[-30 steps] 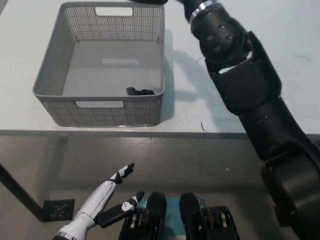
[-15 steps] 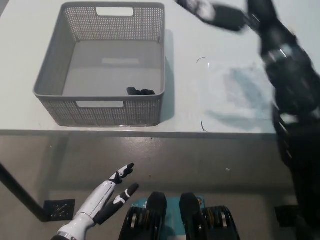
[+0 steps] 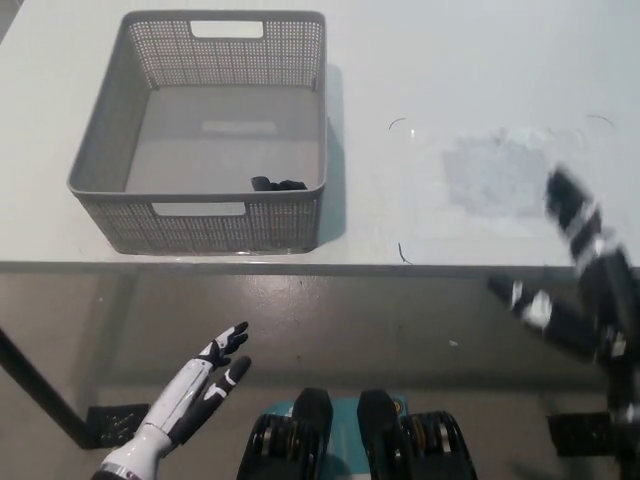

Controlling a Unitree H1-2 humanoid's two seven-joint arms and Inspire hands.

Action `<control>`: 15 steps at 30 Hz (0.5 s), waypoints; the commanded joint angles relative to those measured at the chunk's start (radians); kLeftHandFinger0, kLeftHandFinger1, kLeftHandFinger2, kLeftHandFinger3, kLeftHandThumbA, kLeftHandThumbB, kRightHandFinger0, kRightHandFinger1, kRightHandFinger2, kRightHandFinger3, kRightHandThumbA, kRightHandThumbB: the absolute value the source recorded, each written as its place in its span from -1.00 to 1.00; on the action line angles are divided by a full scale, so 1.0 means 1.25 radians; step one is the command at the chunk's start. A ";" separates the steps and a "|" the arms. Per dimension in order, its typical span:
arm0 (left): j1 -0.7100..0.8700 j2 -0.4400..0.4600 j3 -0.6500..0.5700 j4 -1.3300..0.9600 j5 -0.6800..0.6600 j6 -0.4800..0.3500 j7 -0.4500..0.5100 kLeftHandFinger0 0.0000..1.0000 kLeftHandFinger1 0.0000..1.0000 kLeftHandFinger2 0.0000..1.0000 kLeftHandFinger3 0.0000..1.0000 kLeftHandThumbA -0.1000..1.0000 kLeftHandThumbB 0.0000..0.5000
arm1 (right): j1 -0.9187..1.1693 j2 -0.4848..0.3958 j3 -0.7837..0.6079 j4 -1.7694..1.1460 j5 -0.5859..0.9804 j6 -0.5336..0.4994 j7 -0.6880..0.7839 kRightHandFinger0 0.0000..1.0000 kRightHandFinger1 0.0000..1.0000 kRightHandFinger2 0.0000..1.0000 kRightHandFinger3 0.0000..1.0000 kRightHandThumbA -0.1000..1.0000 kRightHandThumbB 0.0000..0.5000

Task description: Use the right hand to pick up a webcam and put it into a container on the left side

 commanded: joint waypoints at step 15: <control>0.057 -0.040 0.032 0.011 -0.062 -0.075 0.023 1.00 1.00 1.00 1.00 1.00 -0.14 | 0.156 -0.023 0.040 0.206 0.144 -0.164 0.108 1.00 1.00 1.00 1.00 1.00 -0.24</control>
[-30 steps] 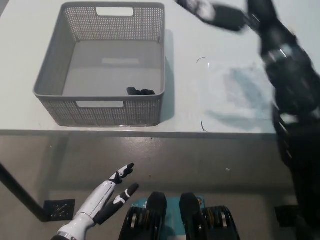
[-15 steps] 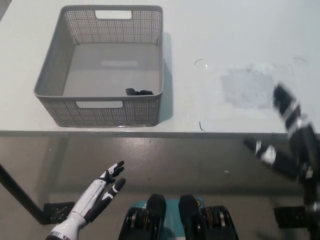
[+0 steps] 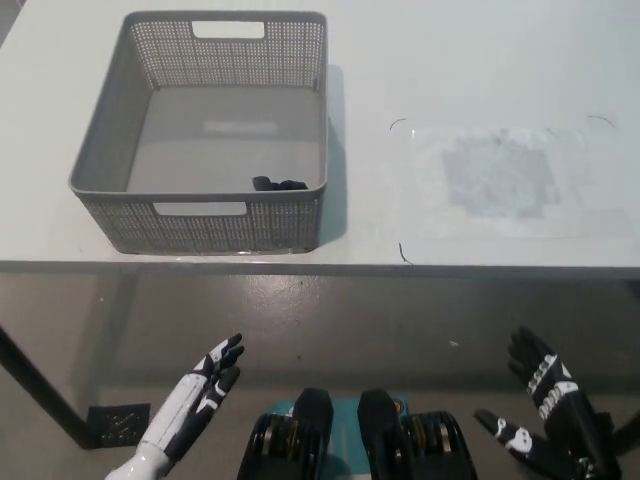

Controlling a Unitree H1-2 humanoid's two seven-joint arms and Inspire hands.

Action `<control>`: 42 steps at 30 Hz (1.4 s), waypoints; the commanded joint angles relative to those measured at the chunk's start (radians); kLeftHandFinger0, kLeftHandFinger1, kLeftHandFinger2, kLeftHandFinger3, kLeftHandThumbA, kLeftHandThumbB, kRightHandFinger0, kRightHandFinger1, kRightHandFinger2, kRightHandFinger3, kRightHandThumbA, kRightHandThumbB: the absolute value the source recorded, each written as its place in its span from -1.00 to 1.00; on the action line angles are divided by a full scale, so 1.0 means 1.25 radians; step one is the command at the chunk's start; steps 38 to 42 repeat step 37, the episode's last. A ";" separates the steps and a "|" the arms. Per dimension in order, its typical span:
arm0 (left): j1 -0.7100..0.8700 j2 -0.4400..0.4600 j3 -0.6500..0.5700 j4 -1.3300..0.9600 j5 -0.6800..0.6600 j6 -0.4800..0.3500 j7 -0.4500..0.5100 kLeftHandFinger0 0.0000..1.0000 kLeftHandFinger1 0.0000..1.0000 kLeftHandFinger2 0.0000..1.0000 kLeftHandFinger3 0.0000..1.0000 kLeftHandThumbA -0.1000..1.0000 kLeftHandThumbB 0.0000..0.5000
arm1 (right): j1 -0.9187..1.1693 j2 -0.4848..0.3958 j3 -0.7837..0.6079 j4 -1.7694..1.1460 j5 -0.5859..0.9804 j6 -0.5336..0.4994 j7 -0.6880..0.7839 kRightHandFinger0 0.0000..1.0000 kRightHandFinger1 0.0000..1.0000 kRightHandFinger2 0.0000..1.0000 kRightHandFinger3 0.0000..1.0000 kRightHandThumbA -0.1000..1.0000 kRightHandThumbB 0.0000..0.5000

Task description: Use the right hand to pick up a webcam and put it into a container on the left side

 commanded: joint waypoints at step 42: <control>0.007 0.045 -0.040 -0.014 0.071 -0.097 0.017 1.00 1.00 1.00 1.00 0.92 -0.18 | -0.013 -0.025 0.020 0.038 0.013 -0.017 0.018 1.00 1.00 1.00 1.00 1.00 -0.41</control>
